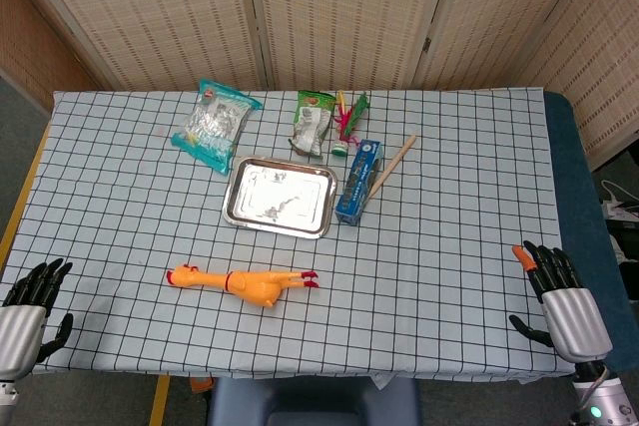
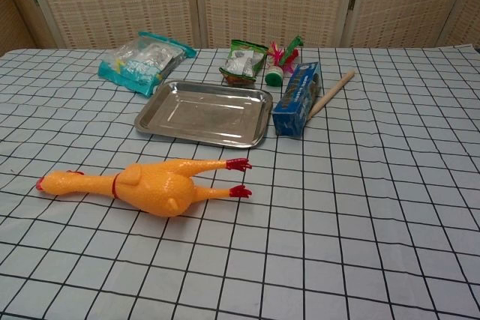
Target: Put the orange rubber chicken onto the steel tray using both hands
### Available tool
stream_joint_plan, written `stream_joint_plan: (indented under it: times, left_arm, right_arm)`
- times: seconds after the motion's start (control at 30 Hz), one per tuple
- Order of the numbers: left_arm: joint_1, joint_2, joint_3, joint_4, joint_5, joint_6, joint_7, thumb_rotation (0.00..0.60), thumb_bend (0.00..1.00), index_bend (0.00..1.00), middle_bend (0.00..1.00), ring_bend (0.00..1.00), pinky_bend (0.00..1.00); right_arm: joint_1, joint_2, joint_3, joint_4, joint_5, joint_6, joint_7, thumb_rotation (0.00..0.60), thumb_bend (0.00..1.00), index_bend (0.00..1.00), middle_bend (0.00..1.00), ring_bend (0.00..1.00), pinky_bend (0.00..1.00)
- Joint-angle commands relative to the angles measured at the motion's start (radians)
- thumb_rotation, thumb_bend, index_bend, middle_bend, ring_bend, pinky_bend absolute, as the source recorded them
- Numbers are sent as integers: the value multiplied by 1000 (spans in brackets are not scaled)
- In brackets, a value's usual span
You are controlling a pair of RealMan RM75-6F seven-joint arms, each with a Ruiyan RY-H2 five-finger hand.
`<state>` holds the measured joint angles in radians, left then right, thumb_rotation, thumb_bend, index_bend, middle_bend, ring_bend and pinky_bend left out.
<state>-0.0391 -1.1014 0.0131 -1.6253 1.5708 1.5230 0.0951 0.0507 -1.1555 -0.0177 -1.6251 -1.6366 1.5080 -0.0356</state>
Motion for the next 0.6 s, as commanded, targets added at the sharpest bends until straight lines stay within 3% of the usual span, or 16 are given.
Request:
stream_joint_plan:
  times: [0.03,0.27,0.6]
  left_arm:
    - [-1,-1,1,0,-2,-4,0,600,492,0,29,31,148]
    - [-58,-26,-2,-2,-2,-100,-1,600,454,0,29,31,148]
    - [-260,-98,-36,-30,-34,-399,65,600,410,0,29,30,150]
  right_arm:
    - [1,1,0,-1,1,-2,2,600,122,0,0,0,0]
    - [-3,6,5,-3,6,6,7,600,123,0,0,0,0]
    - [8,1,29,6,61,-21,10,600,123,0,0,0,0]
